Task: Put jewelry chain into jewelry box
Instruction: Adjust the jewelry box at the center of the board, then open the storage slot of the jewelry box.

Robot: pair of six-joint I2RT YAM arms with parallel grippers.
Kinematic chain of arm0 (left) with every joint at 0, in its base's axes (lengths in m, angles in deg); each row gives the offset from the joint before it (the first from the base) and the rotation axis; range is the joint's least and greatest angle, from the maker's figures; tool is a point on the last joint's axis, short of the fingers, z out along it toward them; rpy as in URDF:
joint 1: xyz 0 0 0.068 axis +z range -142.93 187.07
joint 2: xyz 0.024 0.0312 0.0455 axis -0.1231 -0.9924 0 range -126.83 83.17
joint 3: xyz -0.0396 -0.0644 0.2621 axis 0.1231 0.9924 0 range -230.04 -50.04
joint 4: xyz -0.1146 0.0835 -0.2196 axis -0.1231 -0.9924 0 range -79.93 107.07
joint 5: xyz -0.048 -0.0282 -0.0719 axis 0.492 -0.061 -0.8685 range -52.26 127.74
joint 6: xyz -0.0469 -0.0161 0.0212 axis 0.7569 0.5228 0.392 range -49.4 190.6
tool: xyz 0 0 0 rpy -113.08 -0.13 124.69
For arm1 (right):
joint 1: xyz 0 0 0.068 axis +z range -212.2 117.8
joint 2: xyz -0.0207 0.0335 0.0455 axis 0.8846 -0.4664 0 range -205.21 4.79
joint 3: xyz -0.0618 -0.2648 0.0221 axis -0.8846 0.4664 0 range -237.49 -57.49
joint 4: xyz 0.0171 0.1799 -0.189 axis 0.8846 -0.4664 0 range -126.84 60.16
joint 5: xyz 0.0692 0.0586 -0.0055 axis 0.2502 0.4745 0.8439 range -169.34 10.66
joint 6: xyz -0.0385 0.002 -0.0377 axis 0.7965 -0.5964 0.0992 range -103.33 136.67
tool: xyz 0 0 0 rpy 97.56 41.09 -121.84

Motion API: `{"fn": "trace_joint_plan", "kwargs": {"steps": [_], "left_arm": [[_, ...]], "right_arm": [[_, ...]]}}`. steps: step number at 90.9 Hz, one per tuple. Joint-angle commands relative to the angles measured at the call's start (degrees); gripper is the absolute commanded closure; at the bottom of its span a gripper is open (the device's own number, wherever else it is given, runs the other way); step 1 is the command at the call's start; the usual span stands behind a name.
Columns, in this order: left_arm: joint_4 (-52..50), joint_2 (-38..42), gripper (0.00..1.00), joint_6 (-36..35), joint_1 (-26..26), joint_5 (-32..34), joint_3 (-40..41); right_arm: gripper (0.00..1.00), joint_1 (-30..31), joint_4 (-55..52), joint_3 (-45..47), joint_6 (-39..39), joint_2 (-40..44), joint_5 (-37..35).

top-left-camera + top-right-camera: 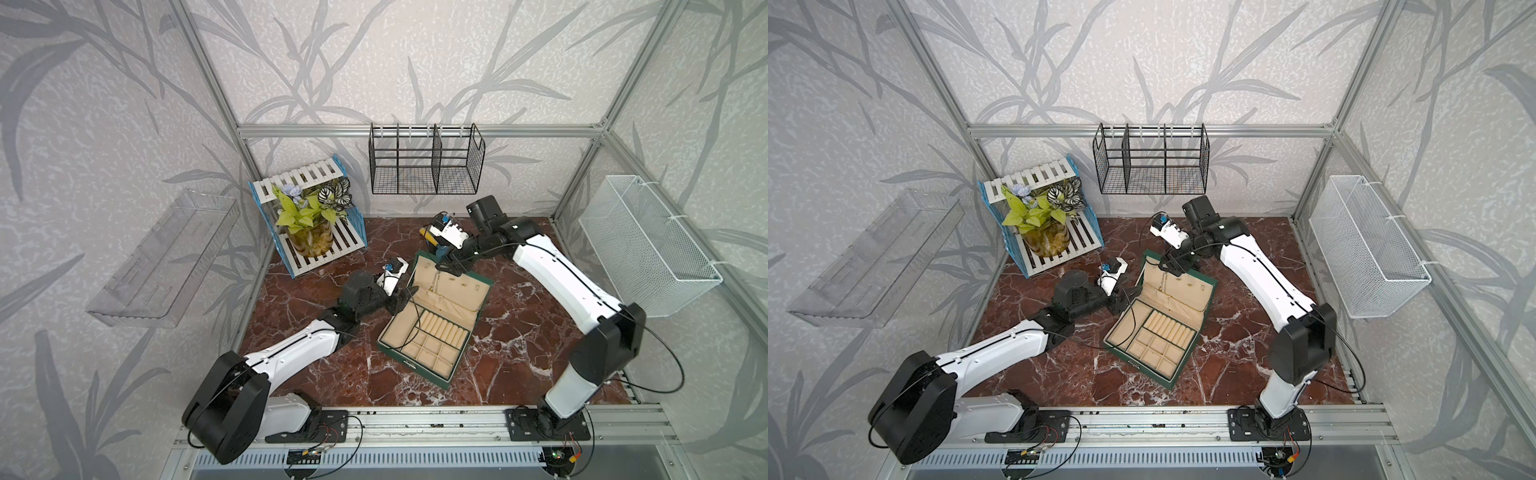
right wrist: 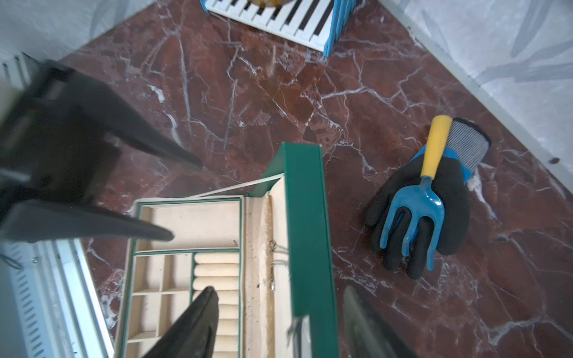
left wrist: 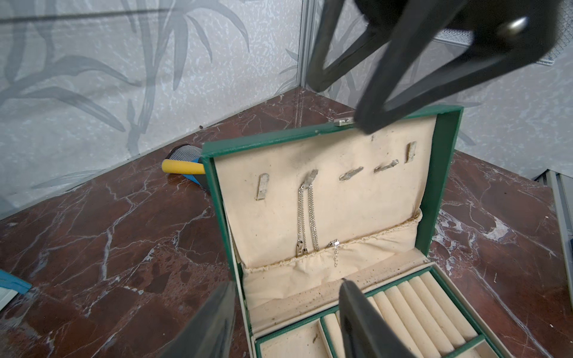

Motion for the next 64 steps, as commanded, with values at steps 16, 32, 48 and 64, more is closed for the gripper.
{"fn": "trace_joint_plan", "kwargs": {"steps": [16,32,48,64], "left_arm": [[-1.62,2.18,0.46,6.49,-2.09,4.54,1.93],[-0.9,1.0,0.47,7.51,-3.87,6.68,1.78],[-0.07,-0.85,0.49,8.33,-4.79,7.25,1.43],[1.28,-1.53,0.51,9.32,-5.3,8.09,1.67]], "right_arm": [[0.36,5.44,5.01,19.45,-6.9,15.13,-3.22],[0.44,8.0,7.04,26.55,-9.69,15.07,-12.4],[0.52,8.4,8.68,28.58,-8.91,11.19,-18.18],[0.59,8.37,10.32,28.82,-8.0,7.35,-21.18]]}}
